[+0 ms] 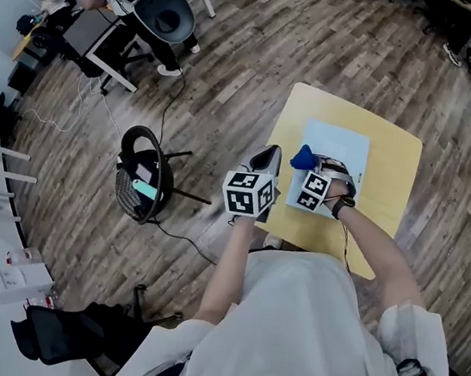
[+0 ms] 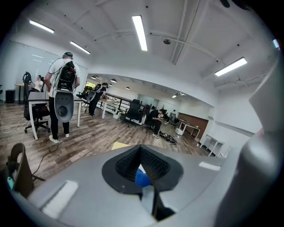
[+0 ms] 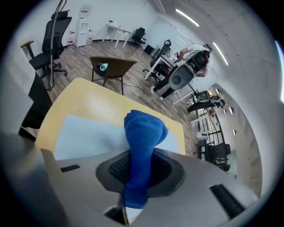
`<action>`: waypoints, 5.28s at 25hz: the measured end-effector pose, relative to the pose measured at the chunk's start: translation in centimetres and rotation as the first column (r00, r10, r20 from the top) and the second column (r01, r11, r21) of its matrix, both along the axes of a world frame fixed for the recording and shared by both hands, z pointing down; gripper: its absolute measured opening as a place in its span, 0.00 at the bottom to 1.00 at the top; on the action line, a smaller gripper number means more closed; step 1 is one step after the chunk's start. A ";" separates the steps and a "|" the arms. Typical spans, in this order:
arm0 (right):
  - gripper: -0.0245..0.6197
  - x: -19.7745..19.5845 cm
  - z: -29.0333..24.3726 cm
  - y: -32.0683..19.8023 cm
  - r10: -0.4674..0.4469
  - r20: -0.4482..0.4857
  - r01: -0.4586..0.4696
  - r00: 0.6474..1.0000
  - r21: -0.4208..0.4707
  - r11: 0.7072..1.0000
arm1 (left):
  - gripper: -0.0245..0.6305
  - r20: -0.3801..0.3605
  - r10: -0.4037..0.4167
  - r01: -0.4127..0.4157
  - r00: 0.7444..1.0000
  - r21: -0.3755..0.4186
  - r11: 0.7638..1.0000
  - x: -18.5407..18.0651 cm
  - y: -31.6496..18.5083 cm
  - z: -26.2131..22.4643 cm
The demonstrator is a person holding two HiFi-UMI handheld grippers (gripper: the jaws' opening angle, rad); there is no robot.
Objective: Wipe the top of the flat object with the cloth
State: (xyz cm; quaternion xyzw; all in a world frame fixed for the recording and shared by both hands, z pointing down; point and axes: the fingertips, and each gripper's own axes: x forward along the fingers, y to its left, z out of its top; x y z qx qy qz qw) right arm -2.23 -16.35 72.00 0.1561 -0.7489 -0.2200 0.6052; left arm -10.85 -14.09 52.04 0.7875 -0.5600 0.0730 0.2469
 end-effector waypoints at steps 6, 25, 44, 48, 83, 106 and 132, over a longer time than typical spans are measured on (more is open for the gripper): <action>0.14 -4.2 2.5 1.3 -0.064 -0.028 0.063 0.998 -0.043 0.997 | 0.05 0.035 -0.044 0.045 0.998 -0.007 0.999 -2.5 1.1 0.8; 0.14 16.4 3.7 1.1 0.287 -0.124 -0.292 0.950 -0.023 0.956 | 0.05 0.043 0.251 -0.251 0.967 -0.006 0.968 8.3 -2.2 1.5; 0.14 2.4 0.3 2.4 0.060 0.027 -0.058 0.998 -0.090 0.994 | 0.05 0.048 0.025 -0.023 0.999 -0.029 0.999 -0.4 -0.1 1.6; 0.14 -3.3 0.6 3.2 -0.023 0.051 0.028 0.998 -0.099 0.995 | 0.05 0.046 -0.064 0.066 0.997 -0.034 0.997 -3.6 1.3 1.9; 0.14 19.1 3.2 5.7 0.367 -0.092 -0.376 0.926 -0.110 0.920 | 0.05 0.015 0.184 -0.184 0.983 -0.012 0.983 6.7 -0.3 1.5; 0.14 -3.5 3.3 7.2 -0.003 0.015 0.005 1.000 -0.158 0.987 | 0.05 -0.015 -0.137 0.137 0.990 -0.025 0.990 -6.1 3.0 2.6; 0.14 17.5 3.0 7.7 0.431 -0.007 -0.424 0.902 -0.190 0.885 | 0.05 -0.006 0.179 -0.179 0.984 -0.020 0.984 6.7 -0.4 2.2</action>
